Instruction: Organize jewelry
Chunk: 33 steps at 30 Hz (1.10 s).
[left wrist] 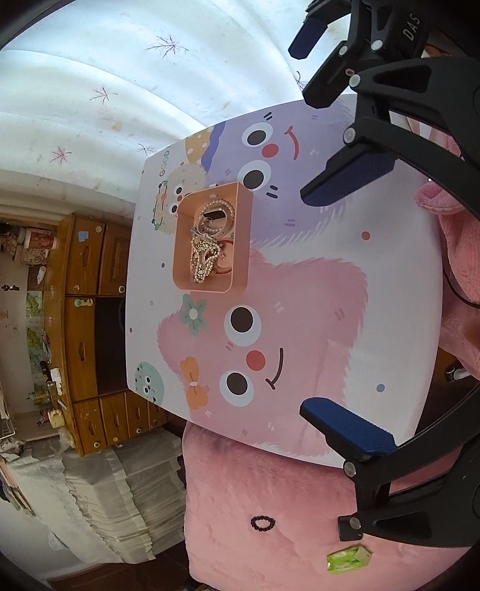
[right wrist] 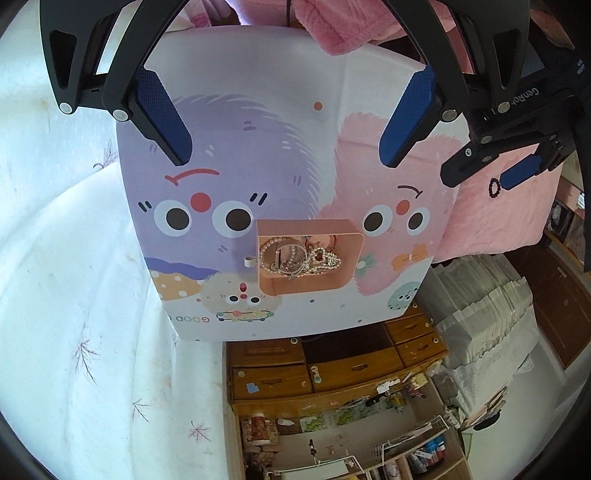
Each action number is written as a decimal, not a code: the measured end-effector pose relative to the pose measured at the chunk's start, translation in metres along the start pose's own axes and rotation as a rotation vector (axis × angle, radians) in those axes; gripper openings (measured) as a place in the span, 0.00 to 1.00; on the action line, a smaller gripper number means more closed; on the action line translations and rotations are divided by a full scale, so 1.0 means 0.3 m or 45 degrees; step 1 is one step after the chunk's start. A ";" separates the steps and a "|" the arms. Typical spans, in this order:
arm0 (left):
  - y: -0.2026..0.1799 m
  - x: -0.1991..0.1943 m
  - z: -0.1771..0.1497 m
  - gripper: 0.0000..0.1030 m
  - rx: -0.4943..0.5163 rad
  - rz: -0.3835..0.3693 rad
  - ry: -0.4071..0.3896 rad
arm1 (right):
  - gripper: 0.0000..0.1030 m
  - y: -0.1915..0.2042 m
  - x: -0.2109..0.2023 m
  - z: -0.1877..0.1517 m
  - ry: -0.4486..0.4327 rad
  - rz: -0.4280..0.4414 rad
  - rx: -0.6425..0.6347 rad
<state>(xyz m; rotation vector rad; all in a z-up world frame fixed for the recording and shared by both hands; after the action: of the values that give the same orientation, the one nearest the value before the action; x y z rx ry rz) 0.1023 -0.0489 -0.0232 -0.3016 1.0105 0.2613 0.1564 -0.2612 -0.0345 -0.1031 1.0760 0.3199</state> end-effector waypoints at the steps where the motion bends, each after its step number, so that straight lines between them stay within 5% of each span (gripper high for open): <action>1: 0.000 -0.002 0.000 1.00 0.000 0.000 -0.001 | 0.99 0.005 0.003 0.003 0.001 0.002 -0.007; 33: 0.014 -0.024 -0.061 1.00 0.044 -0.034 0.028 | 0.99 0.038 -0.028 -0.061 0.006 0.021 0.026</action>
<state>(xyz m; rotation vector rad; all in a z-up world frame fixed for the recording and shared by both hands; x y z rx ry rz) 0.0826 -0.0521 -0.0266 -0.2867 1.0308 0.2162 0.1338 -0.2564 -0.0351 -0.0766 1.0846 0.3237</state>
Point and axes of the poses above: each gripper's, at about its wrist camera, not at the fingertips, and x roughly the way its jaws point, y to its left, z to its top, the point moved 3 cm from there along x, roughly the way its jaws point, and after that the axes turned 12 degrees about -x, right-handed, at the moved point
